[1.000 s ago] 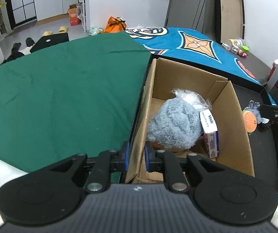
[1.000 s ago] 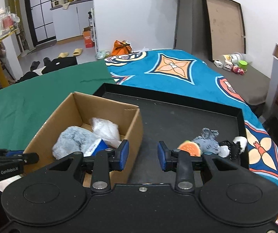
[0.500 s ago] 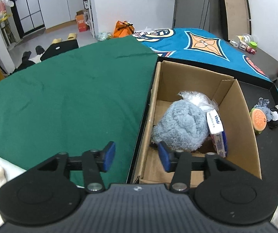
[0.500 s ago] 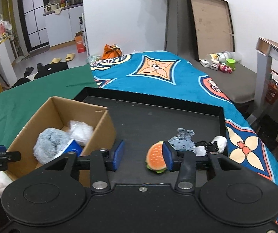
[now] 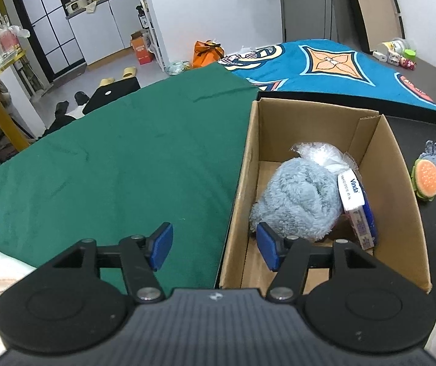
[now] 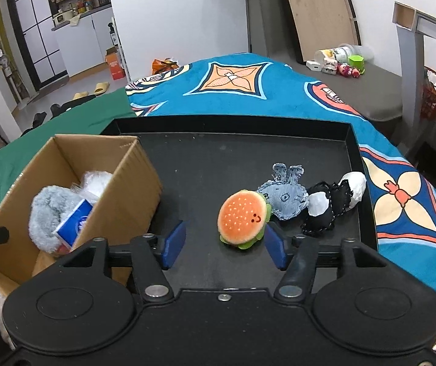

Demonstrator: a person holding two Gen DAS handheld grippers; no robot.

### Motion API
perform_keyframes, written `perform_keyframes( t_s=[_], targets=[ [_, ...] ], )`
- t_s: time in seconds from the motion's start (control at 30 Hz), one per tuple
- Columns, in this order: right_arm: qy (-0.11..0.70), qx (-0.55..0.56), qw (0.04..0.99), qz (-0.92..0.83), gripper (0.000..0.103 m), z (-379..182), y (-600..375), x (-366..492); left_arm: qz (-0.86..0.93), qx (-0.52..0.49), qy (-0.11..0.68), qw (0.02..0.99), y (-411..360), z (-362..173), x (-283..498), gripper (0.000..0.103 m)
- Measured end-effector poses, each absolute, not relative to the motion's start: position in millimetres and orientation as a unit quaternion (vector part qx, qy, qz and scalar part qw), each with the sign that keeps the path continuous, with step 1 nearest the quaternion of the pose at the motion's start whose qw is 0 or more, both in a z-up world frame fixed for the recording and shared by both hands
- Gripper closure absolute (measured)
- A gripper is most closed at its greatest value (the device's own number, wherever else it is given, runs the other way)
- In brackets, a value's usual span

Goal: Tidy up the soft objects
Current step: 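Move the right gripper back toward the burger plush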

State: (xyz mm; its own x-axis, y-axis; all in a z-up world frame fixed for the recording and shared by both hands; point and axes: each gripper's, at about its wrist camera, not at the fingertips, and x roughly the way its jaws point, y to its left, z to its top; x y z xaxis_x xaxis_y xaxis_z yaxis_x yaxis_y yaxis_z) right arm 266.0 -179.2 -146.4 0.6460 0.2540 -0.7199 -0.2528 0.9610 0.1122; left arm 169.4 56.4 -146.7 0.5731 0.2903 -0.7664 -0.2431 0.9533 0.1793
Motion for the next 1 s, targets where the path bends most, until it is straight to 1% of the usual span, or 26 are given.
perform_keyframes(
  t_s=[0.1, 0.2, 0.3, 0.4, 0.6, 0.63, 0.67, 0.7, 0.77, 0.83, 1.0],
  targets=[
    [0.393, -0.002, 0.909, 0.137, 0.039, -154, -179, 269, 0.157, 0.039, 0.432, 0.887, 51, -147, 172, 0.044],
    [0.398, 0.009, 0.908, 0.134, 0.038, -164, -181, 274, 0.165, 0.053, 0.430, 0.886, 46, -147, 174, 0.044],
    [0.399, 0.007, 0.907, 0.134, 0.034, -173, -178, 278, 0.171, 0.060, 0.432, 0.884, 44, -148, 176, 0.044],
    [0.384, -0.012, 0.913, 0.140, 0.034, -180, -174, 281, 0.175, 0.071, 0.436, 0.880, 40, -150, 180, 0.044],
    [0.388, -0.023, 0.911, 0.139, 0.035, -191, -168, 289, 0.181, 0.093, 0.440, 0.874, 32, -153, 185, 0.044],
    [0.389, -0.026, 0.910, 0.138, 0.040, -193, -168, 291, 0.181, 0.094, 0.441, 0.874, 32, -153, 185, 0.044],
    [0.390, -0.027, 0.910, 0.137, 0.050, -194, -168, 292, 0.182, 0.095, 0.442, 0.873, 32, -153, 185, 0.044],
    [0.391, -0.028, 0.910, 0.135, 0.077, -195, -168, 294, 0.183, 0.095, 0.442, 0.873, 31, -154, 185, 0.044],
    [0.400, -0.035, 0.906, 0.134, 0.076, -199, -168, 297, 0.184, 0.095, 0.442, 0.873, 32, -153, 184, 0.044],
    [0.413, -0.042, 0.900, 0.130, 0.079, -204, -171, 299, 0.184, 0.092, 0.440, 0.874, 33, -152, 183, 0.044],
    [0.413, -0.039, 0.900, 0.131, 0.080, -196, -172, 291, 0.183, 0.089, 0.434, 0.877, 33, -149, 179, 0.044]
  ],
)
